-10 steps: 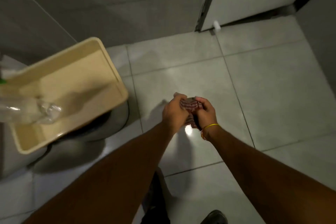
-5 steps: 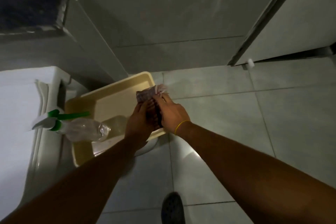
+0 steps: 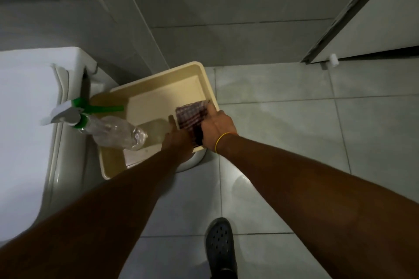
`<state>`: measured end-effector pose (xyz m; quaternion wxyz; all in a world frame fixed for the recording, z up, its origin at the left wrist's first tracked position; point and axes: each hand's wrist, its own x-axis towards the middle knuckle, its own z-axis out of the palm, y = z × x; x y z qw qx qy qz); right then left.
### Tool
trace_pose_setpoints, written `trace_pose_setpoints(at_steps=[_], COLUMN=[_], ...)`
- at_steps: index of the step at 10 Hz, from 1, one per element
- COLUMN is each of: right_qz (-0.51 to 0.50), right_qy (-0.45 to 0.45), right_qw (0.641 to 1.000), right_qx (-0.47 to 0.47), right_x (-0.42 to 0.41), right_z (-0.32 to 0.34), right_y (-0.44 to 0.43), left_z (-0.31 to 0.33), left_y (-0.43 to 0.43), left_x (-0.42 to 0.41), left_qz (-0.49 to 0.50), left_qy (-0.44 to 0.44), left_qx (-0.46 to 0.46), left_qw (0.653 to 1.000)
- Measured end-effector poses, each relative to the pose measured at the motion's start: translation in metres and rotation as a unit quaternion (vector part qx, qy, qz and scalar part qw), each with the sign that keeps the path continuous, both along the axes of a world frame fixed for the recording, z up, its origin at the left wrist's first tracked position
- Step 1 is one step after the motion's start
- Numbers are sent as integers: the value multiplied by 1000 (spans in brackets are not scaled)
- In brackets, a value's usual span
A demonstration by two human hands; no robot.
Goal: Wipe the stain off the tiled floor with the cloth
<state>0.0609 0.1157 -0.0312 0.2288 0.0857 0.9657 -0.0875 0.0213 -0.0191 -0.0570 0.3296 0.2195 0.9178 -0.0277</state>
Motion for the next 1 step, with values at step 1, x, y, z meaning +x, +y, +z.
trace_pose_setpoints(at_steps=[1], right_qz=[-42], right_qy=[27], right_qw=[999], right_qx=[-16], right_x=[9], right_z=[25], right_y=[17], left_z=[32], left_y=[15], left_x=[-3], left_qz=[18], left_qy=[23], left_qx=[41], left_qw=[999])
